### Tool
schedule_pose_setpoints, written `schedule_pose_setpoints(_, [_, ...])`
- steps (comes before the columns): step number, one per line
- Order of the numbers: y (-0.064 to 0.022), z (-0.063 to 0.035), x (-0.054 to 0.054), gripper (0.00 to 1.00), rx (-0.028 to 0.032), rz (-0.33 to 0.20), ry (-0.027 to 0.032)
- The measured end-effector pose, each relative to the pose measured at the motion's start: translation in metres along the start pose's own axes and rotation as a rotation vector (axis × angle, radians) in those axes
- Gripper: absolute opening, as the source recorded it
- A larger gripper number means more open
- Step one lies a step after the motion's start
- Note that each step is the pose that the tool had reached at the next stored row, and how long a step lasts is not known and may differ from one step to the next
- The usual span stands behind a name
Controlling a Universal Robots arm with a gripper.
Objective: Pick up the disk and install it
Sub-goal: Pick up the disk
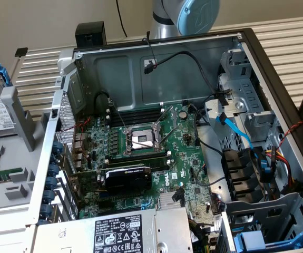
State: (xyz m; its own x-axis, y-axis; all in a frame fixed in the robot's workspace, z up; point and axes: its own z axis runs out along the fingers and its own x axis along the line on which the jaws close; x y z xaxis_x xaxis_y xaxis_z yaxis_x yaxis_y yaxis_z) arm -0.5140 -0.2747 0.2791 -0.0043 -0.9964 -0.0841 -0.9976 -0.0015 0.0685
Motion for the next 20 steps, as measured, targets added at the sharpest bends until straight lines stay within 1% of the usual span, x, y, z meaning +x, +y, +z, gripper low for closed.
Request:
schedule_pose_setpoints(4, [-0.0001, -0.0001, 0.0, 0.62, -0.0004, 0.0, 0.0003])
schedule_pose_setpoints(6, [-0.0002, -0.0001, 0.0, 0.62, -0.0003, 0.0, 0.0019])
schedule_pose_setpoints(8, [-0.0002, 0.0, -0.0005, 0.62, -0.0002, 0.001, 0.0071])
schedule_pose_setpoints(10, [-0.0002, 0.0001, -0.0016, 0.62, 0.0, 0.001, 0.0162])
schedule_pose_setpoints(11, [-0.0002, 0.0002, -0.0024, 0.62, 0.0006, 0.001, 0.0194])
schedule_pose_setpoints(12, [-0.0002, 0.0002, -0.0029, 0.62, 0.0023, 0.001, 0.0209])
schedule_pose_setpoints(16, [-0.0003, 0.0008, -0.0031, 0.62, 0.0102, 0.001, 0.0215])
schedule_pose_setpoints(17, [-0.0003, 0.0011, -0.0031, 0.62, 0.0114, 0.001, 0.0214])
schedule_pose_setpoints(20, [-0.0003, 0.002, -0.003, 0.62, 0.0122, 0.001, 0.0215])
